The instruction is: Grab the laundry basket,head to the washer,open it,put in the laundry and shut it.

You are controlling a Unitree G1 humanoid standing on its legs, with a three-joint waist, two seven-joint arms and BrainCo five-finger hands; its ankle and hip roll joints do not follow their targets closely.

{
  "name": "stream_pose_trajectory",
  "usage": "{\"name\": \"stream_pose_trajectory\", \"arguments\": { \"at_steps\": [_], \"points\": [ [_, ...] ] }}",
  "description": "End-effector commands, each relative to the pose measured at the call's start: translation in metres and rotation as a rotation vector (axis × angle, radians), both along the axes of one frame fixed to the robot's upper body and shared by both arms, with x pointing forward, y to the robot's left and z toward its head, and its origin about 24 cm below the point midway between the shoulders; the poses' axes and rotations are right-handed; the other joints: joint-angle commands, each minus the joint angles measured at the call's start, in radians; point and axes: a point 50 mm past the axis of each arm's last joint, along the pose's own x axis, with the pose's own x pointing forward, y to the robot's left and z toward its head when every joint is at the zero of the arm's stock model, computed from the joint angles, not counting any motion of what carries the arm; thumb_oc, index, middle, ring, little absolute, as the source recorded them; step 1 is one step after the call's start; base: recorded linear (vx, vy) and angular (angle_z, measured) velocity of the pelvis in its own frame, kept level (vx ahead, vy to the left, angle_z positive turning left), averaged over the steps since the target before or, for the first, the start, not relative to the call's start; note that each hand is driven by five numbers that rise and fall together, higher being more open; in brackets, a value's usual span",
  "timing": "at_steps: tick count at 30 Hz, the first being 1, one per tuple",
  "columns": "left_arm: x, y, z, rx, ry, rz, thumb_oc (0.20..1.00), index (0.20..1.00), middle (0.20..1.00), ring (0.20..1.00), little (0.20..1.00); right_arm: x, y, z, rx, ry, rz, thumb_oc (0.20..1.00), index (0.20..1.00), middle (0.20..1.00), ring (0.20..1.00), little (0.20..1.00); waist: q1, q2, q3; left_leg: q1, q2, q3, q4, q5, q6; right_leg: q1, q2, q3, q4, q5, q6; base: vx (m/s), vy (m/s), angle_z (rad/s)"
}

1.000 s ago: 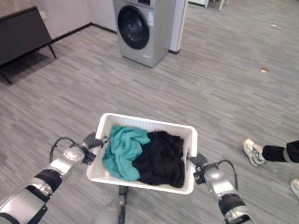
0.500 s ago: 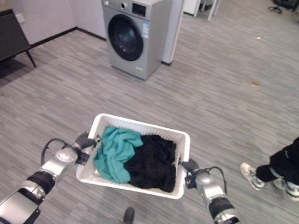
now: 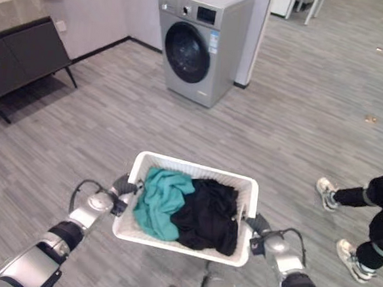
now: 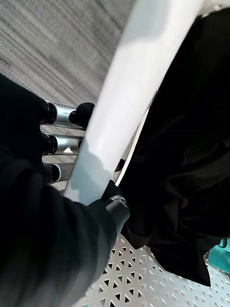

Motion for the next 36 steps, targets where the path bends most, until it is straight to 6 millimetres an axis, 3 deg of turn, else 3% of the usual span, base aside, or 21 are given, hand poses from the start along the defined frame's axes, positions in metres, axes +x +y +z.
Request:
{"name": "stream_pose_trajectory", "arguments": {
  "at_steps": [1, 2, 4, 6, 7, 8, 9, 11, 13, 15, 16, 17, 18, 22, 23, 36],
  "points": [
    [0.025, 0.002, 0.038, 0.025, -0.155, -0.023, 0.2, 0.2, 0.2, 0.2, 0.2, 0.047, -0.007, 0.062, 0.065, -0.299, 0.037, 0.2, 0.2, 0.2, 0.2, 0.2, -0.039, -0.015, -0.104, 0.116, 0.074, 0.113, 0.0, -0.051, -0.138, 0.043, 0.029, 0.027, -0.01, 0.106, 0.024, 0.55, -0.161, 0.21],
    [0.025, -0.001, 0.037, 0.017, -0.154, -0.023, 0.2, 0.2, 0.2, 0.2, 0.2, 0.044, -0.013, 0.061, 0.046, -0.289, 0.029, 0.2, 0.2, 0.2, 0.2, 0.2, -0.05, -0.01, -0.12, 0.132, 0.088, 0.11, 0.023, -0.055, -0.15, 0.059, 0.039, 0.046, 0.0, 0.123, 0.021, 0.53, -0.175, 0.18],
    [0.023, -0.003, 0.032, 0.009, -0.14, -0.02, 0.2, 0.2, 0.2, 0.2, 0.2, 0.043, -0.014, 0.06, 0.041, -0.277, 0.041, 0.2, 0.2, 0.2, 0.2, 0.2, -0.061, 0.011, -0.137, 0.138, 0.122, 0.115, 0.099, -0.008, -0.181, 0.073, 0.061, 0.031, 0.04, 0.12, 0.006, 0.49, -0.181, 0.65],
    [0.023, -0.001, 0.029, 0.001, -0.129, 0.0, 0.2, 0.2, 0.2, 0.2, 0.2, 0.045, -0.016, 0.059, 0.072, -0.274, 0.01, 0.2, 0.2, 0.2, 0.2, 0.2, -0.07, 0.012, -0.139, 0.067, 0.162, 0.134, 0.291, 0.14, -0.222, 0.094, 0.081, 0.028, 0.088, 0.084, -0.031, 0.35, -0.166, 0.78],
    [0.023, -0.001, 0.029, 0.001, -0.128, 0.0, 0.2, 0.2, 0.2, 0.2, 0.2, 0.045, -0.016, 0.059, 0.072, -0.274, 0.01, 0.2, 0.2, 0.2, 0.2, 0.2, -0.071, 0.018, -0.14, 0.069, 0.168, 0.134, 0.292, 0.134, -0.222, 0.095, 0.087, 0.026, 0.09, 0.08, -0.031, 0.3, -0.215, 0.3],
    [0.022, -0.001, 0.029, -0.018, -0.127, 0.011, 0.2, 0.2, 0.2, 0.2, 0.2, 0.047, -0.013, 0.062, 0.09, -0.287, 0.017, 0.2, 0.2, 0.2, 0.2, 0.2, -0.054, 0.006, -0.122, -0.049, 0.172, 0.139, 0.537, 0.258, -0.231, 0.138, 0.103, 0.035, 0.101, 0.047, -0.07, 0.26, -0.205, 0.19],
    [0.023, -0.001, 0.031, -0.029, -0.133, 0.018, 0.2, 0.2, 0.2, 0.2, 0.2, 0.048, -0.014, 0.063, 0.101, -0.294, 0.009, 0.2, 0.2, 0.2, 0.2, 0.2, -0.046, -0.001, -0.11, -0.117, 0.163, 0.134, 0.64, 0.278, -0.219, 0.152, 0.113, 0.048, 0.103, 0.036, -0.085, 0.32, -0.285, 0.01],
    [0.025, -0.005, 0.033, -0.045, -0.142, 0.017, 0.2, 0.2, 0.2, 0.2, 0.2, 0.049, -0.014, 0.065, 0.114, -0.304, -0.009, 0.2, 0.2, 0.2, 0.2, 0.2, -0.025, -0.022, -0.085, -0.219, 0.181, 0.157, 0.715, 0.275, -0.194, 0.194, 0.119, 0.063, 0.087, 0.016, -0.108, 0.21, -0.198, -0.23],
    [0.026, -0.009, 0.033, -0.053, -0.144, 0.013, 0.2, 0.2, 0.2, 0.2, 0.2, 0.048, -0.014, 0.063, 0.146, -0.307, -0.04, 0.2, 0.2, 0.2, 0.2, 0.2, -0.009, -0.038, -0.07, -0.281, 0.206, 0.195, 0.607, 0.22, -0.169, 0.224, 0.11, 0.068, 0.073, 0.001, -0.11, 0.22, -0.094, -0.02],
    [0.026, -0.014, 0.033, -0.068, -0.149, 0.005, 0.2, 0.2, 0.2, 0.2, 0.2, 0.047, -0.015, 0.061, 0.136, -0.306, -0.043, 0.2, 0.2, 0.2, 0.2, 0.2, 0.007, -0.04, -0.07, -0.324, 0.201, 0.207, 0.432, 0.179, -0.167, 0.246, 0.103, 0.074, 0.053, -0.012, -0.095, 0.24, 0.042, -0.04],
    [0.025, -0.014, 0.033, -0.075, -0.153, 0.012, 0.2, 0.2, 0.2, 0.2, 0.2, 0.047, -0.015, 0.061, 0.141, -0.312, -0.057, 0.2, 0.2, 0.2, 0.2, 0.2, 0.018, -0.033, -0.066, -0.318, 0.203, 0.203, 0.296, 0.179, -0.173, 0.266, 0.103, 0.083, 0.043, -0.021, -0.086, 0.16, 0.066, -0.15],
    [0.025, -0.014, 0.033, -0.075, -0.153, 0.012, 0.2, 0.2, 0.2, 0.2, 0.2, 0.047, -0.015, 0.061, 0.141, -0.312, -0.057, 0.2, 0.2, 0.2, 0.2, 0.2, 0.018, -0.037, -0.067, -0.315, 0.2, 0.204, 0.288, 0.185, -0.173, 0.265, 0.099, 0.083, 0.043, -0.02, -0.086, 0.27, 0.167, -0.28],
    [0.024, -0.017, 0.03, -0.097, -0.147, 0.017, 0.2, 0.2, 0.2, 0.2, 0.2, 0.049, -0.013, 0.057, 0.124, -0.302, -0.057, 0.2, 0.2, 0.2, 0.2, 0.2, 0.042, -0.01, -0.066, -0.3, 0.201, 0.154, 0.041, 0.243, -0.196, 0.301, 0.108, 0.099, 0.047, -0.049, -0.086, 0.18, 0.124, -0.32],
    [0.021, -0.017, 0.025, -0.098, -0.134, 0.021, 0.2, 0.2, 0.2, 0.2, 0.2, 0.047, -0.008, 0.052, 0.149, -0.292, -0.059, 0.2, 0.2, 0.2, 0.2, 0.2, 0.041, 0.007, -0.078, -0.25, 0.208, 0.159, -0.041, 0.241, -0.195, 0.317, 0.117, 0.098, 0.05, -0.071, -0.083, 0.19, 0.135, -0.57],
    [0.017, -0.015, 0.019, -0.082, -0.117, 0.019, 0.2, 0.2, 0.2, 0.2, 0.2, 0.042, -0.01, 0.048, 0.142, -0.294, -0.081, 0.2, 0.2, 0.2, 0.2, 0.2, 0.042, 0.024, -0.108, -0.184, 0.201, 0.181, -0.074, 0.227, -0.19, 0.335, 0.096, 0.094, 0.047, -0.082, -0.078, 0.22, 0.178, -0.63],
    [0.006, -0.002, 0.007, -0.049, -0.094, 0.04, 0.2, 0.2, 0.2, 0.2, 0.2, 0.036, -0.018, 0.048, 0.149, -0.338, -0.153, 0.2, 0.2, 0.2, 0.2, 0.2, 0.039, 0.055, -0.148, -0.108, 0.17, 0.228, -0.188, 0.218, -0.164, 0.339, 0.056, 0.105, 0.008, -0.067, -0.038, 0.08, 0.096, -0.03]
  ]
}}
